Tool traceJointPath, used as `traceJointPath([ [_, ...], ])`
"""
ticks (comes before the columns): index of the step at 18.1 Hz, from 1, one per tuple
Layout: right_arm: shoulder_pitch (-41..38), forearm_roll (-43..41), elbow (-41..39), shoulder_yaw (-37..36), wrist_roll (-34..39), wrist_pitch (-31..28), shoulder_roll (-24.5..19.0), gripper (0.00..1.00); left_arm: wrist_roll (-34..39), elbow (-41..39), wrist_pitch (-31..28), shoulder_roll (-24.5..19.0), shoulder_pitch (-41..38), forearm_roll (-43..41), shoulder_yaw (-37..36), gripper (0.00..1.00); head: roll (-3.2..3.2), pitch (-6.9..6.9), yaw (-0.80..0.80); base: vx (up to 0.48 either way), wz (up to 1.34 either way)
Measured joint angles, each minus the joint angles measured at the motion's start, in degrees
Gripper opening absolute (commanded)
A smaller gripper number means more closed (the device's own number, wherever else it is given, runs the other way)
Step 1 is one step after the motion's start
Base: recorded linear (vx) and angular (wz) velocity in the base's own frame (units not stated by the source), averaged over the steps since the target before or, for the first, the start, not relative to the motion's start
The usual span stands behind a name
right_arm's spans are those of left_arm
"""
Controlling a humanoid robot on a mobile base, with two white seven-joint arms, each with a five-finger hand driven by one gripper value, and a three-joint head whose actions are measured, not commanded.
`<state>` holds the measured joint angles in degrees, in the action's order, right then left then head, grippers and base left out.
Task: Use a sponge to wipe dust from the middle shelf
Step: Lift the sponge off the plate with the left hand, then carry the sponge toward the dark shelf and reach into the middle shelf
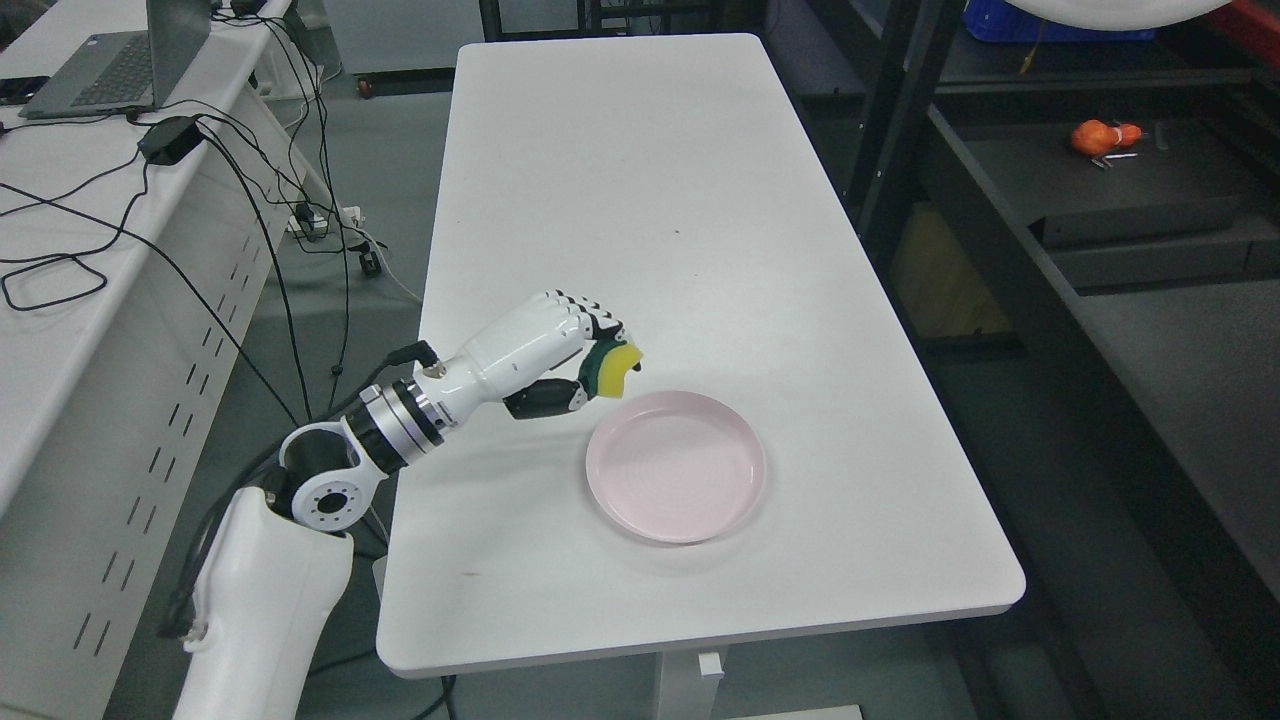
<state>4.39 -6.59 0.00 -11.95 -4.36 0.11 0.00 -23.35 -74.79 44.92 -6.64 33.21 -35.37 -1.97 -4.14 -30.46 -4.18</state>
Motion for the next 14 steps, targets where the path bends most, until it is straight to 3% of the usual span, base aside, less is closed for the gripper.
traceJointPath([
  [8,0.01,0.0,0.0,0.0,0.03,0.0,0.0,1.0,0.02,-3.06,-0.19,3.47,-5.67,12.63,12.23,0.0,0.0,0.0,0.0,-0.073,0.11],
  [14,-0.05,0.0,0.0,0.0,0.2,0.0,0.0,1.0,0.04,-4.18,0.07,4.98,-7.44,17.25,17.7,0.01,0.0,0.0,0.0,-0.147,-0.09],
])
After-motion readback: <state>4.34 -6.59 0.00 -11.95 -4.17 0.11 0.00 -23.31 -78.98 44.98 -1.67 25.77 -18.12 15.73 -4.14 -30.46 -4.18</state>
